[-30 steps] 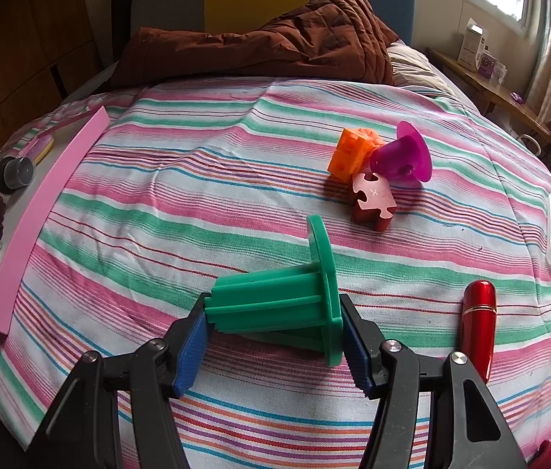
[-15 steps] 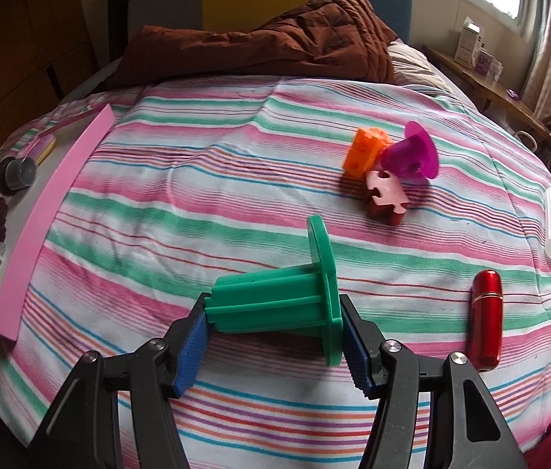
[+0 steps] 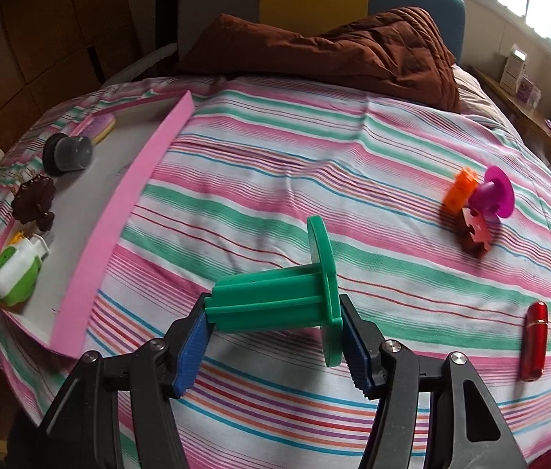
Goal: Organize rigid objects
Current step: 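Withdraw the open left tool from the device in the tray, then carry the green spool into the tray and open the right tool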
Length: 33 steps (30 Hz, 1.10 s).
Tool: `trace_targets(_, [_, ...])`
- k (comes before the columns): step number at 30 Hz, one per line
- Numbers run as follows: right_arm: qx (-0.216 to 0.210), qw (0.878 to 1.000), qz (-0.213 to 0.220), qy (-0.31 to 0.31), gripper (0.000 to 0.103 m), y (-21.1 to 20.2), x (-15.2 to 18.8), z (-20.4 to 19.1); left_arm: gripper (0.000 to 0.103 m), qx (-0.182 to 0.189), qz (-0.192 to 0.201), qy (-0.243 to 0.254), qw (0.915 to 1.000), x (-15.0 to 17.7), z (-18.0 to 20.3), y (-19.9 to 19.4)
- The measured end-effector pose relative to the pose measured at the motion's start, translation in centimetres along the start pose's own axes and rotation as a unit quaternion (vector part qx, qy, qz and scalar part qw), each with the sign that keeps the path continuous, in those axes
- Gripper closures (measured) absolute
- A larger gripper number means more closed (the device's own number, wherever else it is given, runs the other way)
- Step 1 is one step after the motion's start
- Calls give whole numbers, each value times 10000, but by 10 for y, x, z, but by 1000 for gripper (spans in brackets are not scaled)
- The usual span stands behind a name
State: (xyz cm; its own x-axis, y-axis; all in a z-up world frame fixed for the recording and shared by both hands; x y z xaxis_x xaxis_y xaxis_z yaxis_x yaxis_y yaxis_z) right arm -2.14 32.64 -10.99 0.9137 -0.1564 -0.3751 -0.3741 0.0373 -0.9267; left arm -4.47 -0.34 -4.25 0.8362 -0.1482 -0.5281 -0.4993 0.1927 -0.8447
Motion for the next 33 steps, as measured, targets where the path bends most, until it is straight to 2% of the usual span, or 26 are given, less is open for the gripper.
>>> trace_targets(9, [-256, 9989, 318, -248, 41, -23, -21, -41, 49, -23, 36, -201, 9998, 3, -14, -4])
trace_targets(18, [-667, 9925, 625, -809, 41, -43, -50, -107, 49, -233, 163, -173, 9994, 5, -18, -10])
trace_targets(26, [-813, 9875, 538, -1237, 41, -26, -78, -166, 49, -271, 83, -218, 9994, 6, -22, -5])
trace_targets(31, [-642, 9874, 195, -1432, 41, 2, -90, -191, 49, -307, 47, -220, 9993, 7, -23, -1])
trace_targets(33, [-509, 9875, -71, -1488, 41, 20, -92, -198, 49, -324, 44, -206, 9993, 6, -22, 0])
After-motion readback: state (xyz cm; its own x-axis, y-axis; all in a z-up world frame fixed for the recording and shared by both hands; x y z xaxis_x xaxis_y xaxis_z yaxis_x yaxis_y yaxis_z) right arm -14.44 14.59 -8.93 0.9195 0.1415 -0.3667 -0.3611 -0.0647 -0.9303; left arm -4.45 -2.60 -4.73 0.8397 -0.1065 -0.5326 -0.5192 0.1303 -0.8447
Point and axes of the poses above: each gripper's, at about its wrist camera, not at the fingertips, and y roughly the way its jaws point, z to its right, x to its underside, the point moved 4 cm from there along y, roughly the way its jaws point, and after that the axes turned 11 degrees about -z, right-handed, at the moved point
